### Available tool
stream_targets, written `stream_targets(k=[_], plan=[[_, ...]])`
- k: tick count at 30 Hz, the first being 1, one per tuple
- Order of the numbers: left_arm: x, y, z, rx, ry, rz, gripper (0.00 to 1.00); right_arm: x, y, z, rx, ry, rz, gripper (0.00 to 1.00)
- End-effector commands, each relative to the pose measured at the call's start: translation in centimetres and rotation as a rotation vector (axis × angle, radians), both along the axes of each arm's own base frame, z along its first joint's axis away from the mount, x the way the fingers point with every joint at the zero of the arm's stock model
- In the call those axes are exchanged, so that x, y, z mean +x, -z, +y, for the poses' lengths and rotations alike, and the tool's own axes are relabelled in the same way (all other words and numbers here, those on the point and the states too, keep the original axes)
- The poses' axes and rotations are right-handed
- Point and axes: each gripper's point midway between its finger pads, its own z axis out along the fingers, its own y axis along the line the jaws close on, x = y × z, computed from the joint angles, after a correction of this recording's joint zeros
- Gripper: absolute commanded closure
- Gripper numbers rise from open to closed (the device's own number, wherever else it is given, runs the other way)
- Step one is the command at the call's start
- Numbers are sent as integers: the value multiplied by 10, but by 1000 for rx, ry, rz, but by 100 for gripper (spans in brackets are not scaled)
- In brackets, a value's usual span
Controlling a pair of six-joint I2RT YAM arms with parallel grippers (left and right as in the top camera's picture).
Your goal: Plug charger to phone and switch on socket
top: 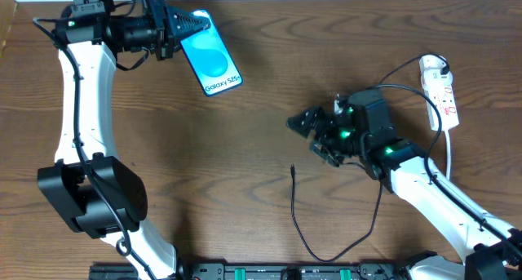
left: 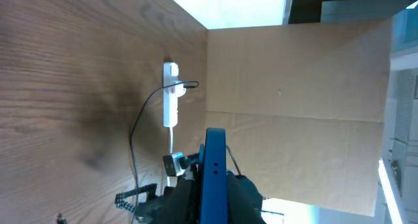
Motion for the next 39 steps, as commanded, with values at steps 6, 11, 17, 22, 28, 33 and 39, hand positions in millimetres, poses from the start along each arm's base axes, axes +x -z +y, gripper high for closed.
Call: stream_targets(k=[6, 11, 17, 22, 28, 33, 39], plan=[[-4, -5, 2, 3, 9, -40, 92, 0, 5, -12, -317, -67, -113, 1], [-4, -5, 2, 3, 9, -40, 93, -14, 19, 4, -407, -169, -82, 1], [-4, -5, 2, 3, 9, -40, 93, -20, 43, 14, -577, -265, 26, 5], [-4, -5, 2, 5, 8, -40, 92, -31, 62, 23, -650, -320, 105, 10], [-2, 3, 5, 44, -18, -16, 93, -48, 89, 31, -694, -367, 168, 14], [-2, 3, 5, 43, -18, -15, 93, -58, 101, 35, -717, -403, 189, 14], [-2, 3, 5, 43, -18, -15, 93, -65, 102, 38, -734, -413, 190, 17]])
